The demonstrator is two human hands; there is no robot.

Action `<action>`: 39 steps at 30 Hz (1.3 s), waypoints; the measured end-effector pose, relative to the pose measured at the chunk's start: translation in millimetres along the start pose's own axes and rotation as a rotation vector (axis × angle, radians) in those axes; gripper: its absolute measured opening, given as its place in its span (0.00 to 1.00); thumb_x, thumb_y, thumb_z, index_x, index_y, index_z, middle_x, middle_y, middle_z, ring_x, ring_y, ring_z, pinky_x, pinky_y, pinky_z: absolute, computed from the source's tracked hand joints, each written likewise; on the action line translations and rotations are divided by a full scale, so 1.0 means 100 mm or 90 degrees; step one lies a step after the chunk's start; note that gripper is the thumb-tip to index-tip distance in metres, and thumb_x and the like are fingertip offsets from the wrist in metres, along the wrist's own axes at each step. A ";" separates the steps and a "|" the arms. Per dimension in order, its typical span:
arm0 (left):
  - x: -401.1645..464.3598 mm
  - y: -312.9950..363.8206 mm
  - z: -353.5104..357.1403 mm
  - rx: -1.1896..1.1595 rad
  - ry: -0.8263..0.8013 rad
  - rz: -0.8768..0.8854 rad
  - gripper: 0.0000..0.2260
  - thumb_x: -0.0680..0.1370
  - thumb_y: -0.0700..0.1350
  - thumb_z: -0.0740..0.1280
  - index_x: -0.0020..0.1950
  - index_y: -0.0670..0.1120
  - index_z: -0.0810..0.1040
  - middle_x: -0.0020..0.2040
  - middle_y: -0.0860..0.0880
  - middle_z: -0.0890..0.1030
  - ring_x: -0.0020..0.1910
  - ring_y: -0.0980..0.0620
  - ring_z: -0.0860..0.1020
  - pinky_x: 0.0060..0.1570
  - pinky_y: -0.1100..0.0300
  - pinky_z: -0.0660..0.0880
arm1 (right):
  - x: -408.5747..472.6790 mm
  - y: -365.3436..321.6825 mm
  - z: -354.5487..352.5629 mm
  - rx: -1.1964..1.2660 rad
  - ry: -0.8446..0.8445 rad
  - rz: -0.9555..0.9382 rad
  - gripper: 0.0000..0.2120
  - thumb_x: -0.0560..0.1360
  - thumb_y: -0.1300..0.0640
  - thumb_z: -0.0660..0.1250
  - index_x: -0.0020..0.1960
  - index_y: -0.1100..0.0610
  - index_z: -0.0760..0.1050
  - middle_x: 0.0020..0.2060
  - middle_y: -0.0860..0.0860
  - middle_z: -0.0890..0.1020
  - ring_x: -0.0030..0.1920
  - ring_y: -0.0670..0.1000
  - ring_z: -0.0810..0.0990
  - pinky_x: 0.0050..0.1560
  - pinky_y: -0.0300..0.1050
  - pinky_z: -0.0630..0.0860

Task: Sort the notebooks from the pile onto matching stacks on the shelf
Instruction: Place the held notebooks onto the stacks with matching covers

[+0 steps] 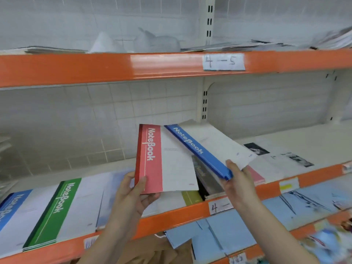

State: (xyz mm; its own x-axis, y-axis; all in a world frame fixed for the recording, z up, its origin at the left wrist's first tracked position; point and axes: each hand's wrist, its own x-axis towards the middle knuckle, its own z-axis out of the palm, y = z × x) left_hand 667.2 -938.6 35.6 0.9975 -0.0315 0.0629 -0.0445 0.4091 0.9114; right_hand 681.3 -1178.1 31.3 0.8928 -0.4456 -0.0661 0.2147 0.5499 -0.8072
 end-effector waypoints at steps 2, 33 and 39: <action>0.07 -0.13 0.31 -0.025 -0.024 -0.029 0.08 0.77 0.40 0.64 0.56 0.43 0.74 0.52 0.44 0.84 0.46 0.46 0.84 0.38 0.59 0.81 | 0.14 -0.19 -0.21 0.018 0.066 -0.013 0.09 0.79 0.62 0.61 0.59 0.58 0.68 0.48 0.52 0.78 0.46 0.50 0.80 0.37 0.41 0.78; 0.56 -1.36 2.44 0.566 -0.175 -0.132 0.10 0.80 0.36 0.61 0.57 0.47 0.63 0.39 0.44 0.79 0.31 0.50 0.79 0.42 0.54 0.80 | 1.15 -1.02 -1.73 -0.089 0.142 -0.012 0.03 0.79 0.61 0.56 0.52 0.60 0.67 0.41 0.55 0.76 0.39 0.52 0.78 0.37 0.43 0.76; 0.54 -1.38 2.40 0.776 -0.148 0.124 0.14 0.80 0.35 0.56 0.65 0.43 0.69 0.49 0.49 0.76 0.45 0.54 0.76 0.43 0.66 0.75 | 1.20 -0.92 -1.63 -0.216 0.125 -0.094 0.14 0.82 0.55 0.53 0.67 0.55 0.66 0.53 0.51 0.77 0.51 0.51 0.77 0.48 0.44 0.71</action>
State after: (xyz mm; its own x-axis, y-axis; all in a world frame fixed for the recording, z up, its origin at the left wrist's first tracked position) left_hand 713.7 -1216.0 10.6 0.9414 -0.2753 0.1949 -0.3339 -0.6793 0.6535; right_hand 704.1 -1397.2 2.1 0.7630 -0.6461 -0.0185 0.1629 0.2198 -0.9618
